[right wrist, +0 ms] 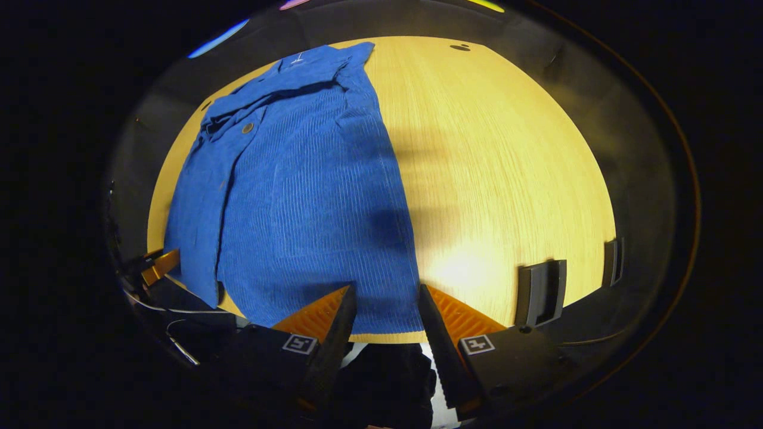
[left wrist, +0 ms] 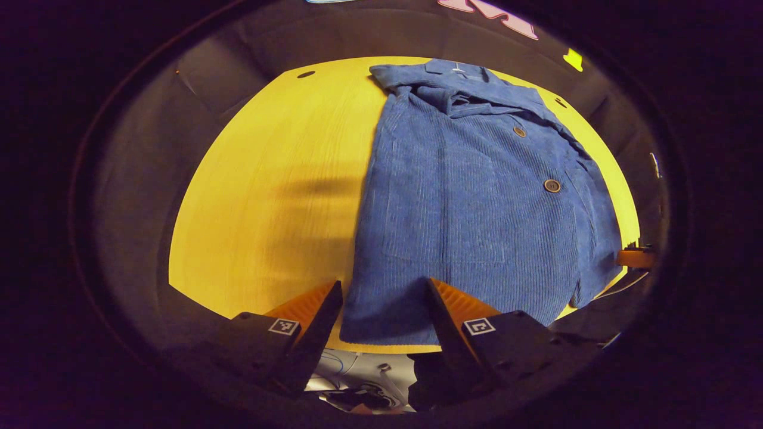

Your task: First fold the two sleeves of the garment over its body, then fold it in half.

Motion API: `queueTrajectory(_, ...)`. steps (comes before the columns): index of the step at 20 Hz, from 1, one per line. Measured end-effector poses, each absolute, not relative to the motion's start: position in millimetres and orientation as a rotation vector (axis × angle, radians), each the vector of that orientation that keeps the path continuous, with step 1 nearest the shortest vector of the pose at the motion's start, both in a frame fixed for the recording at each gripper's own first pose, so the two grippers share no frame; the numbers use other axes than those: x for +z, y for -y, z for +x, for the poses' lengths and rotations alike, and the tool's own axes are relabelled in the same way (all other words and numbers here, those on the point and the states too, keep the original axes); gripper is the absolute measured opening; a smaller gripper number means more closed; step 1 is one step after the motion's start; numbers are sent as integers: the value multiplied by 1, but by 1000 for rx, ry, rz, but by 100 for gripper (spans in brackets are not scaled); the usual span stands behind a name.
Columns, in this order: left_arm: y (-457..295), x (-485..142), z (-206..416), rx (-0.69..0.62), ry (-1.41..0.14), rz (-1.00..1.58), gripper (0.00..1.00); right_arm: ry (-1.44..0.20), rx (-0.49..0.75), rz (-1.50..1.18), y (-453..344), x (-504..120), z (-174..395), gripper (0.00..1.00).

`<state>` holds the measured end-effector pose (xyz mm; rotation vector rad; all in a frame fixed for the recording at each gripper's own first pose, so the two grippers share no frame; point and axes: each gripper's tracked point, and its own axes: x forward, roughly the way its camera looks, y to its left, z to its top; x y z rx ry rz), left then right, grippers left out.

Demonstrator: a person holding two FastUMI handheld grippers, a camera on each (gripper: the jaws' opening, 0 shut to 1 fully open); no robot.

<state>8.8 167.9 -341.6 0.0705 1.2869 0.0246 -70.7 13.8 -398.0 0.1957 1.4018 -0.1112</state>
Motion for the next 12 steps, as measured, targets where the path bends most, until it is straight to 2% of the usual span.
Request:
queueTrajectory(3, -169, -342, 6, 26, -1303, 42, 83, -1418, -135, 202, -13, -402, -71, 72)
queueTrajectory(4, -169, -342, 6, 30, -1311, 17, 83, -1410, -139, 199, -11, -402, -69, 80)
queueTrajectory(5, -168, -342, 5, 38, -1317, -4, 83, -1411, -143, 182, -7, -404, -69, 72)
queueTrajectory(8, -169, -341, 5, 29, -1321, 15, 84, -1441, -143, 202, -9, -408, -72, 77)
queueTrajectory(9, -170, -342, 5, 28, -1316, 17, 83, -1446, -142, 203, -8, -407, -70, 73)
queueTrajectory(10, -169, -342, 5, 34, -1315, 12, 83, -1468, -129, 198, -9, -408, -71, 74)
queueTrajectory(11, -168, -342, 5, 33, -1314, 10, 83, -1483, -122, 196, -8, -408, -70, 80)
queueTrajectory(12, -166, -343, 5, 24, -1313, 19, 83, -1503, -125, 202, -9, -408, -72, 74)
